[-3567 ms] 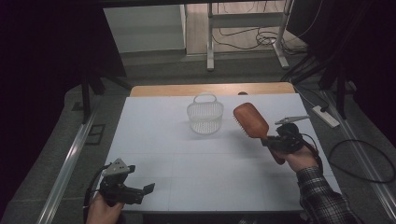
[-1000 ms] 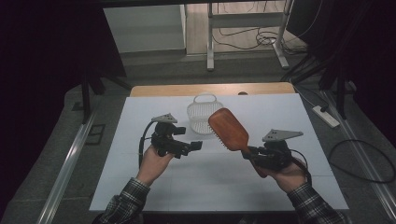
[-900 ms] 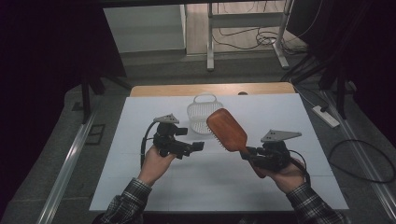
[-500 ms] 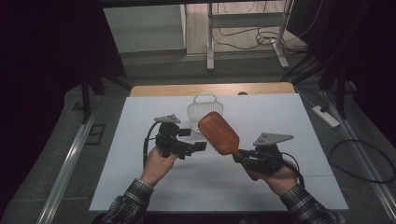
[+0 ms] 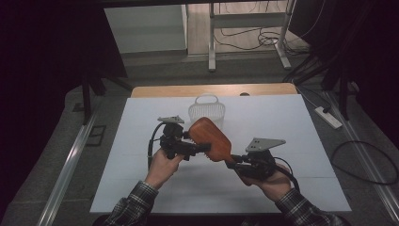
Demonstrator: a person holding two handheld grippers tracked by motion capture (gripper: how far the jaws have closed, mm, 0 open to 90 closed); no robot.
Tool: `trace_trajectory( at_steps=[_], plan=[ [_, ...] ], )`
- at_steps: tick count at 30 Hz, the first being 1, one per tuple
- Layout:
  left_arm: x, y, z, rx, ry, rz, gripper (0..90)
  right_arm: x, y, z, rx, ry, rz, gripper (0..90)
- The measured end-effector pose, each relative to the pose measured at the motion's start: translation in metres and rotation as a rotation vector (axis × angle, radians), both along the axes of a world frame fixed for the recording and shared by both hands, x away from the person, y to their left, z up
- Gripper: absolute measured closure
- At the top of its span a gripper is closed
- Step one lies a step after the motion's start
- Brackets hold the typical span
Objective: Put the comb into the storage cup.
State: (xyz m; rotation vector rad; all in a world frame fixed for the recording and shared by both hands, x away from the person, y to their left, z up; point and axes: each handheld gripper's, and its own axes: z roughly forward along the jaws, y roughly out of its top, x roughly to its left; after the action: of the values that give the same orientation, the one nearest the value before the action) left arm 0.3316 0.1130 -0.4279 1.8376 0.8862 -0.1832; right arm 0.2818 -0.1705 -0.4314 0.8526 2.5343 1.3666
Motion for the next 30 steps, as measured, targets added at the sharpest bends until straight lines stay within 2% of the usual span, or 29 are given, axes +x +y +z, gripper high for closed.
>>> trace_trajectory(
  at_steps=[11,14,20,23,24,28,30],
  plan=[
    [0.001,-0.007,-0.004,-0.033,0.052,-0.029,0.2,-0.003,0.007,-0.003,0.005,-0.01,0.027,72.2],
    [0.001,-0.007,-0.006,-0.04,0.071,-0.031,3.6,-0.004,0.008,-0.003,0.002,-0.016,0.028,72.2],
    [0.001,-0.004,-0.007,-0.084,0.104,-0.032,20.2,-0.004,0.009,-0.004,-0.004,-0.029,0.032,72.1],
    [0.001,-0.003,-0.007,-0.077,0.107,-0.025,27.5,-0.004,0.009,-0.004,0.002,-0.032,0.035,72.2],
    [0.002,-0.001,-0.008,-0.097,0.123,-0.035,29.7,-0.003,0.009,-0.004,0.004,-0.031,0.035,72.1],
    [0.003,0.0,-0.01,-0.118,0.139,-0.043,35.2,-0.003,0.009,-0.005,-0.001,-0.032,0.041,72.1],
    [0.004,0.002,-0.012,-0.154,0.165,-0.048,39.3,-0.001,0.009,-0.006,-0.014,-0.031,0.052,72.1]
  ],
)
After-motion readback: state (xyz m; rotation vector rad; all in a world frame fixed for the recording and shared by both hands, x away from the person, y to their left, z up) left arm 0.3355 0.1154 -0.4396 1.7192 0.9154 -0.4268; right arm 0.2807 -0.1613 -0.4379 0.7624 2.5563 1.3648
